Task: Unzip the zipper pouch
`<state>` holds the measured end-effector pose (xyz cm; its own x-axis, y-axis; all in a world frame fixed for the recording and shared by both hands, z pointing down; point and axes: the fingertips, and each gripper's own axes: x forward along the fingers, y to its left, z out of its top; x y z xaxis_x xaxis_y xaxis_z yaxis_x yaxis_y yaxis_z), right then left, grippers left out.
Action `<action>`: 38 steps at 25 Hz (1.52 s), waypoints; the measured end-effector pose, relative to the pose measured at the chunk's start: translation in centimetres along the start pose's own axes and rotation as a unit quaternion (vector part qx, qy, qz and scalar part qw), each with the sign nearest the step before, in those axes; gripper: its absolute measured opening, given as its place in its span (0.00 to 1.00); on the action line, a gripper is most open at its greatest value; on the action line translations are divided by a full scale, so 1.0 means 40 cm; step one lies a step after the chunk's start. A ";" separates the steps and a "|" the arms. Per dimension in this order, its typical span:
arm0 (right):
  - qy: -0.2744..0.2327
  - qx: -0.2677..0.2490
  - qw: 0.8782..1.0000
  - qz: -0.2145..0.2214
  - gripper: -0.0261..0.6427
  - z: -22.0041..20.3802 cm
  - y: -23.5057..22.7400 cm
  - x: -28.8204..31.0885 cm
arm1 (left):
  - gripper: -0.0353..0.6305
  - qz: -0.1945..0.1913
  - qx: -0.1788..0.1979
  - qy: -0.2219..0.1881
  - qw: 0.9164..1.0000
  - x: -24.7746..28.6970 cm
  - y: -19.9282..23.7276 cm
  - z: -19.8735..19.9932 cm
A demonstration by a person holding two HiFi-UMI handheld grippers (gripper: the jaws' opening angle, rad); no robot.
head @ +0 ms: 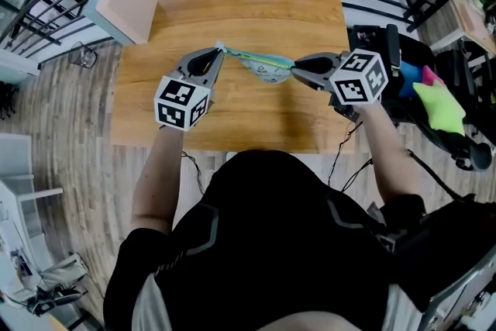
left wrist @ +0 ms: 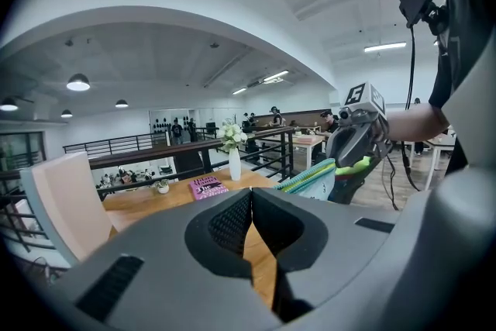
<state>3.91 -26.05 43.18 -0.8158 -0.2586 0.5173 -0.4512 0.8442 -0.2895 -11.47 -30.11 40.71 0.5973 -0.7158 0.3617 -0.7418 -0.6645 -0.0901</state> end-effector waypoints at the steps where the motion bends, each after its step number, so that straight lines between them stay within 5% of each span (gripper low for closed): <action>1: -0.001 0.001 1.000 0.000 0.12 0.002 -0.003 0.004 | 0.10 0.002 0.001 0.002 1.000 0.000 0.003 -0.003; 11: 0.014 0.006 1.000 -0.016 0.12 0.001 -0.041 0.022 | 0.10 -0.012 -0.003 0.030 0.999 0.010 0.002 -0.038; 22: 0.038 0.038 0.998 -0.035 0.12 -0.193 -0.138 0.040 | 0.10 -0.031 -0.005 0.091 0.995 0.114 -0.111 -0.182; 38: 0.133 0.110 0.985 0.022 0.12 -0.506 -0.090 0.115 | 0.10 -0.090 -0.051 0.216 0.971 0.114 -0.274 -0.443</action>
<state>9.11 -20.77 62.88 -0.7258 -0.0662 0.6847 -0.5079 0.7229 -0.4685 -6.01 -22.28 59.78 0.5523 -0.4193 0.7206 -0.6773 -0.7296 0.0945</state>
